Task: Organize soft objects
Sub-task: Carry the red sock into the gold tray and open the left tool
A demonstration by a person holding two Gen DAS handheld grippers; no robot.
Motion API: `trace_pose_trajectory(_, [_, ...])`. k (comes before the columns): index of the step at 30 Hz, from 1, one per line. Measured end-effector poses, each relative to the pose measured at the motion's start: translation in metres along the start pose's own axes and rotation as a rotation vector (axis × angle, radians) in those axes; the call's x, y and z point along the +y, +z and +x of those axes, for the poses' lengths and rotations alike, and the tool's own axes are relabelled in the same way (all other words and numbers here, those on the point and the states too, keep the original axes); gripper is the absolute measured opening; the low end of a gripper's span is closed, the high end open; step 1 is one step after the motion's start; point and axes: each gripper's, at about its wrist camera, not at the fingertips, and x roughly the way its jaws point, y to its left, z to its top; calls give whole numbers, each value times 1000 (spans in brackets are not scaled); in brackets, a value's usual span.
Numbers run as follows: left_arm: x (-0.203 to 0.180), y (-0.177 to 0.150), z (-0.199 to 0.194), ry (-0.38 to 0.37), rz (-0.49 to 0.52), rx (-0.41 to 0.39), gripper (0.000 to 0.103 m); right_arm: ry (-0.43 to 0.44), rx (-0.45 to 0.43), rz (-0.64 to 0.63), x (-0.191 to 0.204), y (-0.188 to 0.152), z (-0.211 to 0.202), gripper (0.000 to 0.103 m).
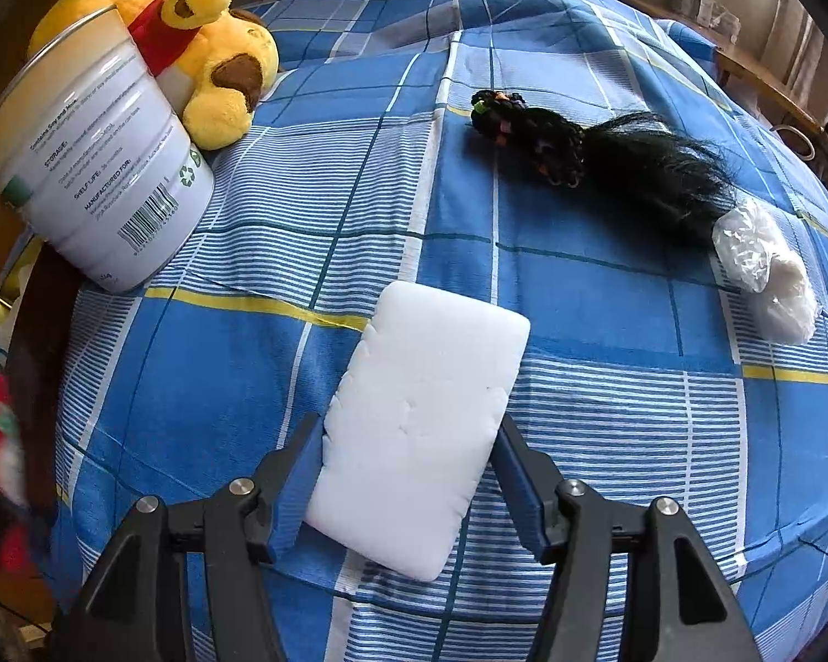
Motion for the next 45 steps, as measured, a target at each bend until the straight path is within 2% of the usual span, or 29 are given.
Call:
trace_pose_trajectory(16, [52,-8,-24,96,-110,-9,29,-29,-18,-37,6,-4,-1,61])
trace_pose_trajectory(29, [110,-16,-46,214,-210,-30,29,-34,-19,-46,6,-4,-2,61])
trace_pose_trajectory(40, [217,-62,-102,344,-475,-24,29,-41,-19,-53,6,-4,-2,61])
trace_pose_trajectory(45, [239,-82,-99,348,-553,10,30,-44,-18,-57,6,-3,-2,61])
